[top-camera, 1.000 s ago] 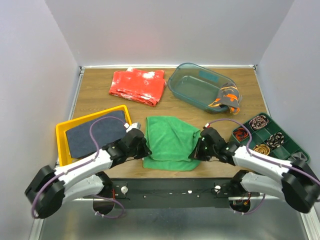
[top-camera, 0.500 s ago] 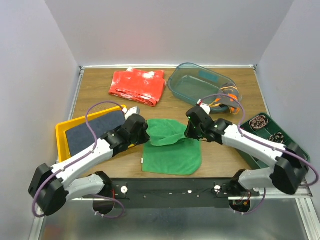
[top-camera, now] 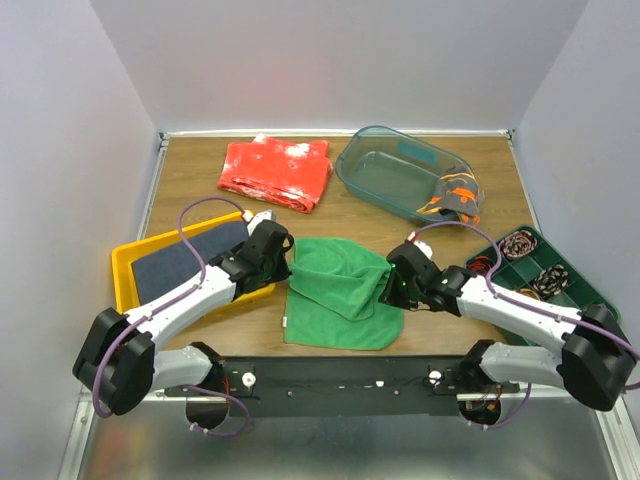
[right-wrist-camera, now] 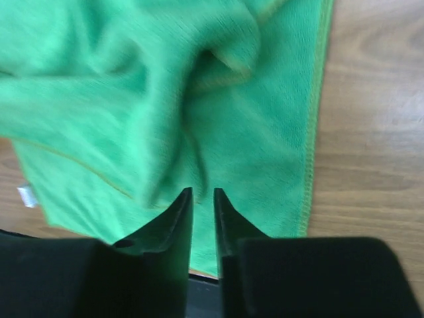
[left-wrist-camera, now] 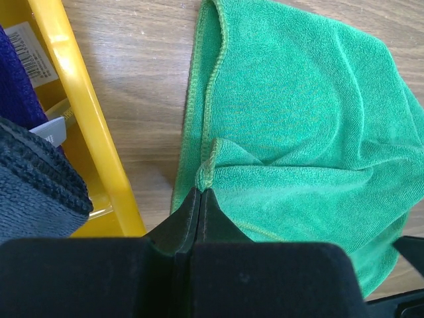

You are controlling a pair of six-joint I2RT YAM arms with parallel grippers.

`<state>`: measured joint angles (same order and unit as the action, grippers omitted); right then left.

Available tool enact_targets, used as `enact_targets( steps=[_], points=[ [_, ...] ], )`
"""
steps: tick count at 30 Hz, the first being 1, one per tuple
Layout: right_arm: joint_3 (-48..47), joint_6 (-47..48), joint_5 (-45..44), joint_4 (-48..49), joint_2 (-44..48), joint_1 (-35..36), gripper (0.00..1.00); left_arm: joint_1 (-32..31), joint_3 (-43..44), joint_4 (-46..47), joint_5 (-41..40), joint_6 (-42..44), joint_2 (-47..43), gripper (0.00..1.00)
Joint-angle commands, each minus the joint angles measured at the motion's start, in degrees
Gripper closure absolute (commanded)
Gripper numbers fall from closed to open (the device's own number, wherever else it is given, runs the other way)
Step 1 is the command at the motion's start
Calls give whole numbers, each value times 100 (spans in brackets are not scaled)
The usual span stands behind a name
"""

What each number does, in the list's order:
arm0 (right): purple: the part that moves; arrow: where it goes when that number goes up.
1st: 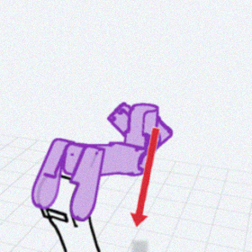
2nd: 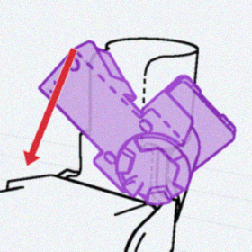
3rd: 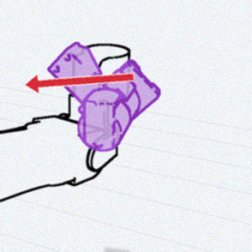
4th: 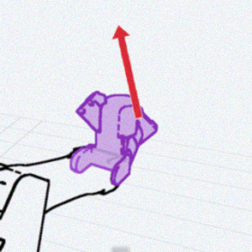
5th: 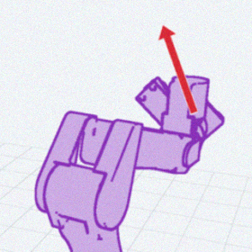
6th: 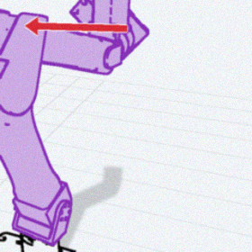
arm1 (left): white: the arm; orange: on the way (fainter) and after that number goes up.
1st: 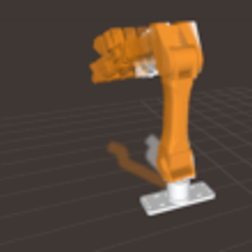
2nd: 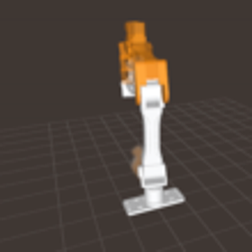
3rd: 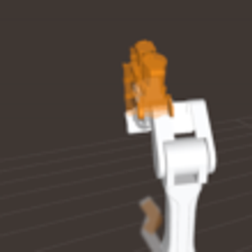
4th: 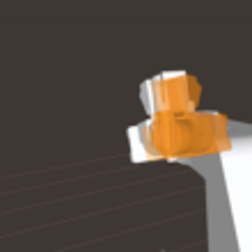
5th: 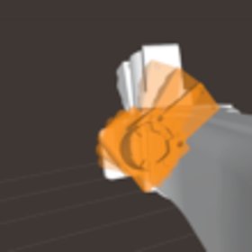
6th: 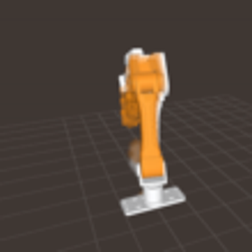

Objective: Fold and stack the towels
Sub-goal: Flatten out the towel at the center of the board.

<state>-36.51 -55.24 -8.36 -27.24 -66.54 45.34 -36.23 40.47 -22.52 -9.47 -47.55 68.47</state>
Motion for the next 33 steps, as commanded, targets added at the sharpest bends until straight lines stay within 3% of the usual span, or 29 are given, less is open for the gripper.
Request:
enact_targets(
  steps=[1,20,23,30,33],
  points=[
    [355,-373,414,509,-122,71,76,63,-57,178,104,176,-61,100],
    [-172,-320,-148,448,-1053,590,65,63,-153,204,227,167,-211,100],
    [-128,-338,-166,483,-1071,607,68,63,-153,213,227,176,-237,100],
    [-373,-303,-394,212,-922,607,99,63,-127,143,323,228,-422,100],
    [-593,-233,-517,-175,-721,599,99,63,5,-59,315,290,-615,100]
  ],
)
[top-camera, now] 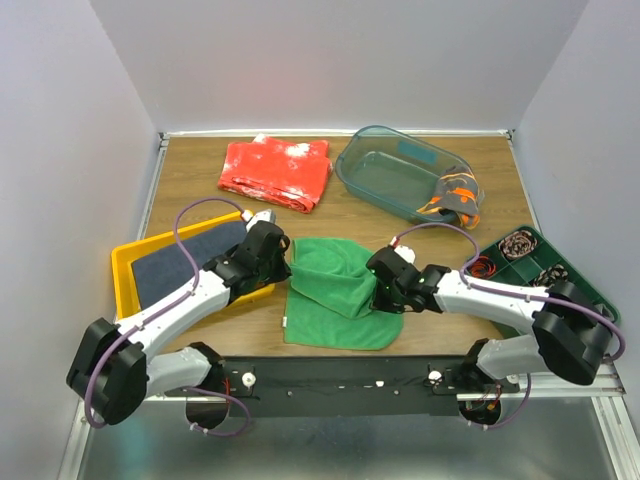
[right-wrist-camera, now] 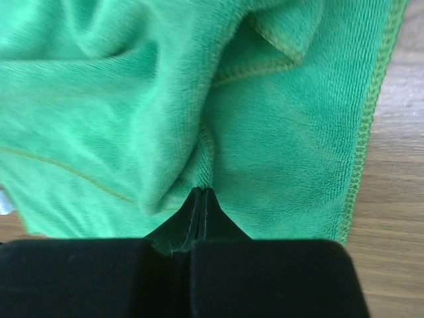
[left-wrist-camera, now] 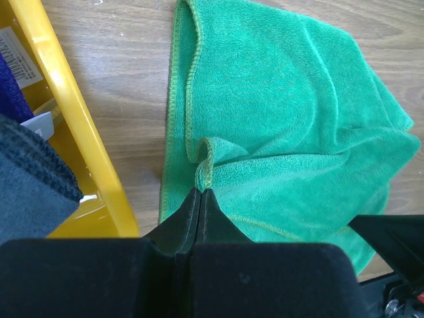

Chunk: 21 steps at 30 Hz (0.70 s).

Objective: Fold and stack the towels
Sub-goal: Flatten out the towel at the center of the board.

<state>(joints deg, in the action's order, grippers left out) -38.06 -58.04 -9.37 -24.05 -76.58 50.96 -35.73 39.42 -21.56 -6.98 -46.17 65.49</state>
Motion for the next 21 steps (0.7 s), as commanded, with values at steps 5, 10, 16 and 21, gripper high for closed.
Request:
enact_targets(
  steps=[5,10,16,21],
  points=[
    [-1647,266,-1301,-1731,994,46,99,13,697,-629,-48,398,-739,100],
    [-3591,960,-2568,-2726,575,-77,99,153,2033,-885,-356,732,-417,100],
    [-5087,2384,-2238,-2298,-287,-1482,99,373,3545,-859,-505,1154,497,100],
    [-5536,3060,-1482,-1648,-893,-2220,99,627,4292,-788,-462,1374,1175,100]
  ],
)
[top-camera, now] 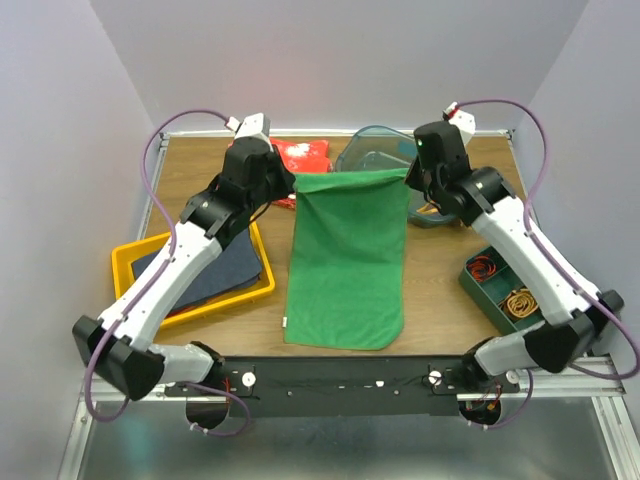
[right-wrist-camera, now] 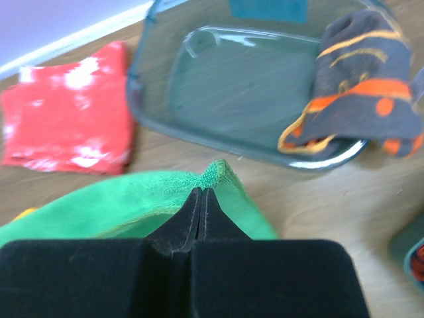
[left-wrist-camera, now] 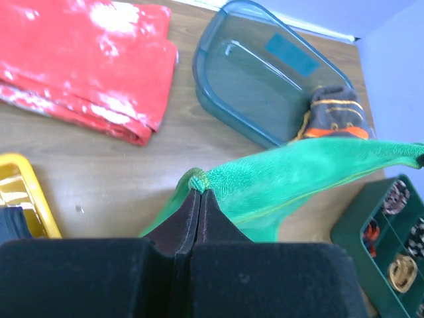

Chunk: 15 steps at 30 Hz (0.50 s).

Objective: Fold and stack the towels
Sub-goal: Flatten out the towel at the center of the board.

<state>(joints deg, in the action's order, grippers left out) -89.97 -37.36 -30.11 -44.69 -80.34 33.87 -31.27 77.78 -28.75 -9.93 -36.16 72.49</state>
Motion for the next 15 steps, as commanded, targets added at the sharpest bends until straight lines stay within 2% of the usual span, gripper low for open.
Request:
enact_targets(
  steps=[1,8,15],
  points=[
    [-432,1055,733,504,-727,-591,99,217,518,-69,-175,408,625,100],
    [-1047,1284,1252,593,-1458,-1040,99,797,879,63,35,663,1197,100],
    [-1103,1250,1647,435,-1583,-1093,99,1017,951,1,395,655,1417,100]
  ],
)
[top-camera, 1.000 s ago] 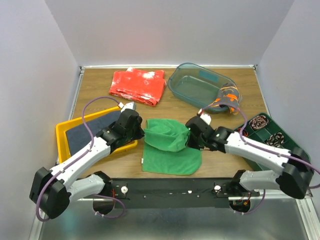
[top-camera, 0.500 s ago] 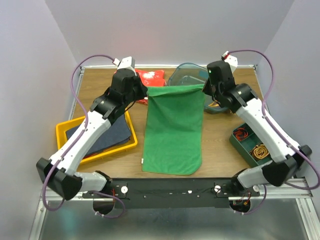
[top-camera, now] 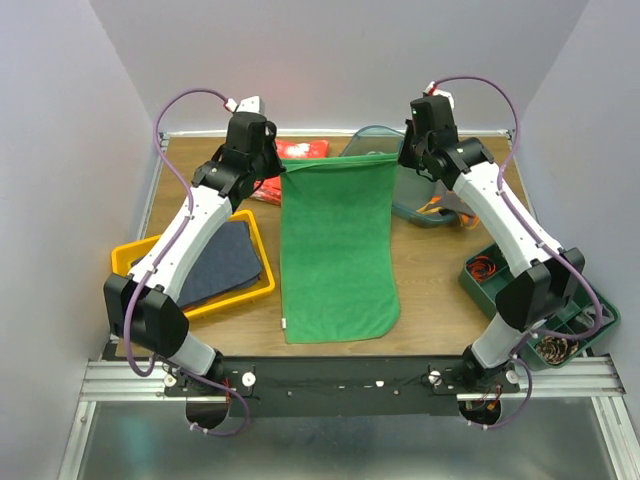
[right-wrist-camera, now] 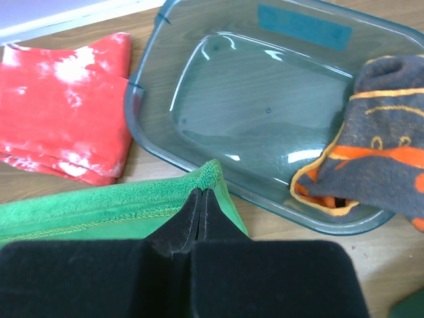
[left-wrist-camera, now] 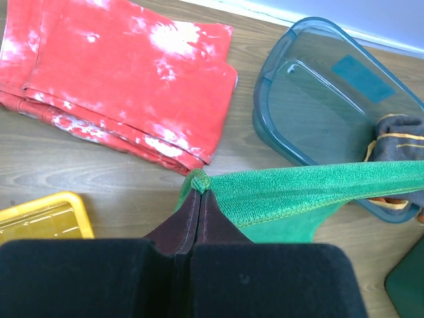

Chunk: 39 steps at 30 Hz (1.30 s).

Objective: Fold and stack the towels
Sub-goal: Flatten out the towel at the center of the board, then fold the towel at the center of the board.

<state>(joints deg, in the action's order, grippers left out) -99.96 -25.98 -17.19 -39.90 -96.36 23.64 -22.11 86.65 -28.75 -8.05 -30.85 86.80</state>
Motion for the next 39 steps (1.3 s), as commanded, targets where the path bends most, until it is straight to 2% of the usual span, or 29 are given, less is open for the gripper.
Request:
enact_targets(
  steps=[1,7,12,16,22,28,39],
  points=[
    [124,76,479,-1,99,-70,99,101,-51,10,390,80,-128,100],
    [1662,-407,1383,53,1090,-61,99,84,-1588,194,761,-289,-953,100],
    [3578,-882,2350,359,2093,-52,99,-118,-3150,388,1130,-553,-1815,100],
    [4756,-1076,2790,561,2779,35,99,-434,-4041,476,1271,-834,-2465,100],
    [6381,-1524,3169,1168,3307,246,99,-1172,-5104,590,1043,-1527,-2853,100],
    [6753,-1639,3091,1371,3360,273,99,-1647,-5659,845,964,-2100,-2924,100],
    [5708,-1498,2703,63,4053,273,99,-1815,-4817,-727,603,-1969,-3626,100]
  ],
)
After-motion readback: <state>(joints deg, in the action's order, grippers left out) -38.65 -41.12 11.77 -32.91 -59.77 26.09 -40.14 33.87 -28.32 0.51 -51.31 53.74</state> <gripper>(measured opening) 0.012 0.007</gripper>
